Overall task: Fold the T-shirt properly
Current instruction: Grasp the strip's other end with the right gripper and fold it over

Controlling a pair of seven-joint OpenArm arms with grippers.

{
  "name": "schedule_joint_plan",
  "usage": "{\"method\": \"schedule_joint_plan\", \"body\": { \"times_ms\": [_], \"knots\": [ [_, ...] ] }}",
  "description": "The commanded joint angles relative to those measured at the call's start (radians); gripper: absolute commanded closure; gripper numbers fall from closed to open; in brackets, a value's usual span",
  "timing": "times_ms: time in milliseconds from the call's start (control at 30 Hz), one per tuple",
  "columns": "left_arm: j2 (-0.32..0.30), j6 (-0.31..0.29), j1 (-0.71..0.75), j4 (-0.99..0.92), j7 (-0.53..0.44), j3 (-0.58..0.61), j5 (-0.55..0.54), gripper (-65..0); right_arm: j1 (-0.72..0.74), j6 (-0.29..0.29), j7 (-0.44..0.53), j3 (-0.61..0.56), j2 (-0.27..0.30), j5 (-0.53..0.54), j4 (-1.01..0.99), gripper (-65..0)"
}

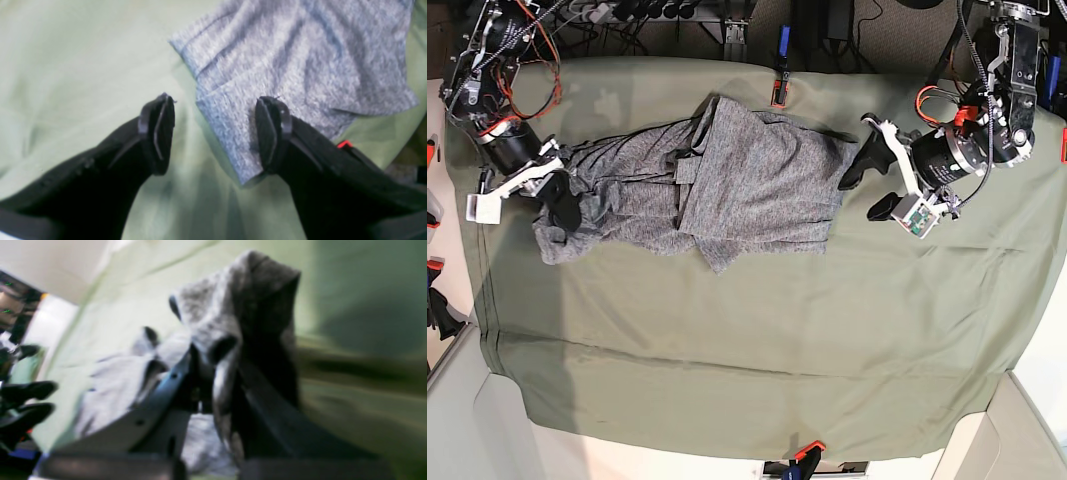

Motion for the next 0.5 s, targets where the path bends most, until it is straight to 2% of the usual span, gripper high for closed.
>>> {"method": "schedule_joint_plan", "body": {
  "times_ms": [0,300,467],
  "knots": [
    [-0.012,-0.011,-0.009,0.016,-0.033,-0.007,-0.021,-40.4,0.013,0.016,0.022,-0.024,-0.010,0.025,0.033,0.0],
    [-0.015,-0.011,-0.011,0.016,-0.032,-0.009,-0.021,-40.4,0.024,0.014,0.075,-0.362,-0.163,-0.156,0.066,0.0],
    [-0.015,-0.012,-0.011,0.016,-0.017,-0.009,-0.021,-40.4,0.028,0.002,0.187,-0.573,-0.189,-0.329,0.041,0.0]
  ]
}}
